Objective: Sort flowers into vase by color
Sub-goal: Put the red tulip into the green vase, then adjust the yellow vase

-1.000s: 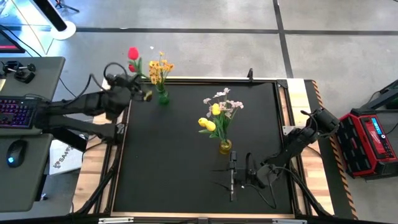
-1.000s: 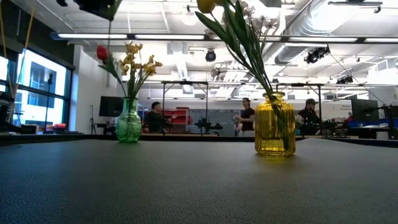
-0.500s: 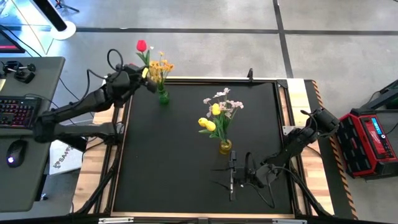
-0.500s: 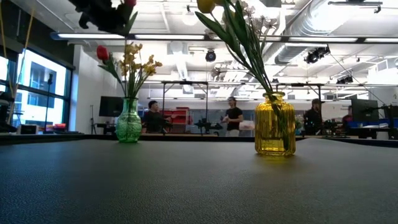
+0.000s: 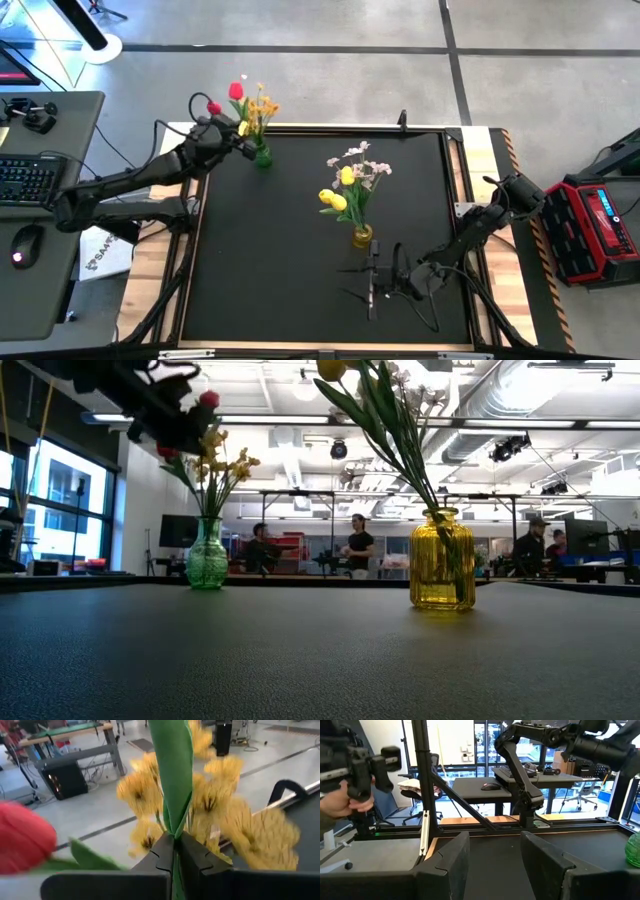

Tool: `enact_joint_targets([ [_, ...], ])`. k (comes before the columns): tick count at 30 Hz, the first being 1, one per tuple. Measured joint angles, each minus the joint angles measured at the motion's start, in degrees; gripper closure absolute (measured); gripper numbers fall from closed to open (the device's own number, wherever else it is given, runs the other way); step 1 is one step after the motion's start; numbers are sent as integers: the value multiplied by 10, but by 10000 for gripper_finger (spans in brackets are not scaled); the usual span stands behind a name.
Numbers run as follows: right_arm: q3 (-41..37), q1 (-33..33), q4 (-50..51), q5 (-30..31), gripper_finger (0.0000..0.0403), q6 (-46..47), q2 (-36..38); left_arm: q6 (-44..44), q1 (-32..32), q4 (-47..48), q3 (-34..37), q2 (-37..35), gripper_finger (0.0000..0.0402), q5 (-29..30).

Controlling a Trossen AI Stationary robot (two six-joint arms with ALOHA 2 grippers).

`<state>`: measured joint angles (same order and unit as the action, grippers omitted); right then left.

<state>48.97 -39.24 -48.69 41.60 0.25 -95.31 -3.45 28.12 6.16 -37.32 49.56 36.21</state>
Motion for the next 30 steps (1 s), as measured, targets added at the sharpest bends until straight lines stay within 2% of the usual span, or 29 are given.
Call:
enact_joint_targets([
  [6, 0, 0, 0, 0, 238, 0, 0, -16, 0, 15, 29, 0, 378, -21],
  [11, 0, 0, 0, 0, 238, 0, 0, -29, 0, 26, 29, 0, 320, -79],
  [15, 0, 0, 0, 0, 238, 0, 0, -40, 0, 46, 18, -1, 271, -98],
  [20, 0, 0, 0, 0, 238, 0, 0, -40, 0, 153, -47, -1, 238, -101],
  [26, 0, 0, 0, 0, 238, 0, 0, -77, 0, 315, -154, -1, 234, -109],
  [30, 0, 0, 7, 6, 238, 0, 0, -89, -19, 380, -206, -2, 234, -131],
])
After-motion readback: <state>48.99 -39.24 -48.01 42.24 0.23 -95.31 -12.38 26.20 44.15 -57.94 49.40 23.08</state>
